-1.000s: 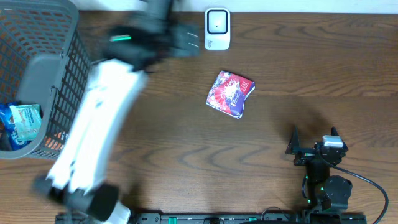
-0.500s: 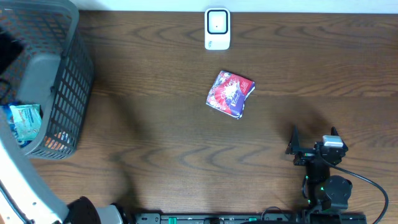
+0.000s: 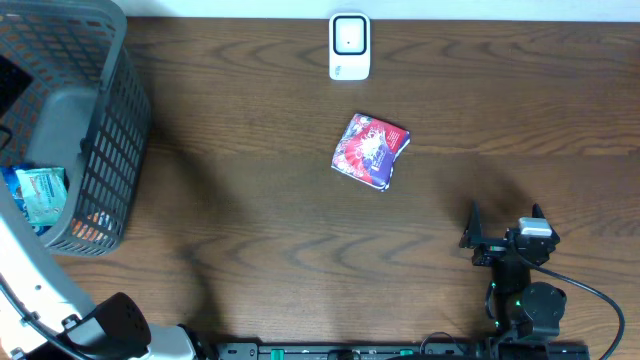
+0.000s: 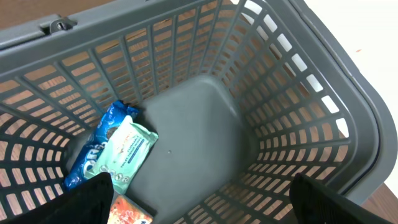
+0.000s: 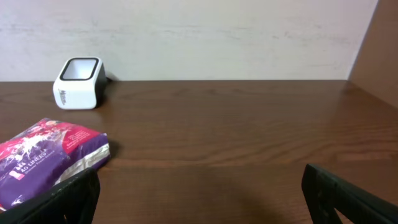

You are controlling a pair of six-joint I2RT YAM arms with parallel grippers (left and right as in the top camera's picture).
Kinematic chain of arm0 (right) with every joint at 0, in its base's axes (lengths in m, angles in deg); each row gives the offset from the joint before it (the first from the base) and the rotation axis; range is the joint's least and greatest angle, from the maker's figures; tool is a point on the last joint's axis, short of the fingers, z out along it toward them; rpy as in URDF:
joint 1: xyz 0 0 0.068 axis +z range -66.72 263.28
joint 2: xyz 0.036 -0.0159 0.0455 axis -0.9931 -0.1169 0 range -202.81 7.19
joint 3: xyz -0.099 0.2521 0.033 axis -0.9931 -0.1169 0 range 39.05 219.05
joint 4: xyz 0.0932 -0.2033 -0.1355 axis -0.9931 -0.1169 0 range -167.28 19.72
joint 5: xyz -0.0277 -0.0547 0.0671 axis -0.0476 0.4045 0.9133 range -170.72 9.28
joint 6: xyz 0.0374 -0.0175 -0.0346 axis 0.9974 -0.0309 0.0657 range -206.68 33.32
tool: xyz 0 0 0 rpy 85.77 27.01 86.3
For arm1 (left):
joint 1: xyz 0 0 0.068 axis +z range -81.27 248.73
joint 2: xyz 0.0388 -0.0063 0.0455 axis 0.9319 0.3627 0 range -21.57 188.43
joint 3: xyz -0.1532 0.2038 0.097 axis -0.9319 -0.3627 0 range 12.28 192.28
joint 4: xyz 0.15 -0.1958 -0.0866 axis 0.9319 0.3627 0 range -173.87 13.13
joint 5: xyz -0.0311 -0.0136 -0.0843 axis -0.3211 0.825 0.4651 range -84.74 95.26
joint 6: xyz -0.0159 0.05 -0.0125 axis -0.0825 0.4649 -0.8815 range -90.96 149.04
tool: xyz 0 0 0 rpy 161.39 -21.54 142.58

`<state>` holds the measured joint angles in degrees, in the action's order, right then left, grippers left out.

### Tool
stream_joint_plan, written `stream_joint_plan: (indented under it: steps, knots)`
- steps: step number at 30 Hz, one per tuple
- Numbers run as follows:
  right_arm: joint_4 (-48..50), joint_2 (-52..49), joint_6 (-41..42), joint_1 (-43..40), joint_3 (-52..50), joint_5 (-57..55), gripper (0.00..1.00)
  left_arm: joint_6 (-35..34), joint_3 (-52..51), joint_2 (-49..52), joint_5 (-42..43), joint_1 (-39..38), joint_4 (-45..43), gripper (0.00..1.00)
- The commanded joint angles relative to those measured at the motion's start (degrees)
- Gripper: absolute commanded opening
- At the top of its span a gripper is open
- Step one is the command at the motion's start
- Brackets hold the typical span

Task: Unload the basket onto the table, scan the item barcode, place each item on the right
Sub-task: 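Move the left gripper back over the basket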

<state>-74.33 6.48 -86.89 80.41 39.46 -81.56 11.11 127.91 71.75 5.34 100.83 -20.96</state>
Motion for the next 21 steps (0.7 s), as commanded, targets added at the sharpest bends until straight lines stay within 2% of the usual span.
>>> stream_joint_plan:
  steps: [1,7,11,21]
  knots:
    - [-0.2,0.2,1.0,0.3,-0.1,0.3,0.99,0.8,-0.6,0.1,0.3,0.1,-0.4,0.9]
    - [-0.2,0.2,1.0,0.3,-0.1,0.3,0.99,0.8,-1.2,2.2,0.2,0.1,1.7,0.84]
    - [-0.2,0.2,1.0,0.3,-0.1,0.3,0.99,0.7,-1.5,6.0,-2.6,0.1,4.9,0.84]
    - [-0.2,0.2,1.0,0.3,-0.1,0.3,0.99,0.7,-1.5,11.1,-2.7,0.1,8.8,0.84]
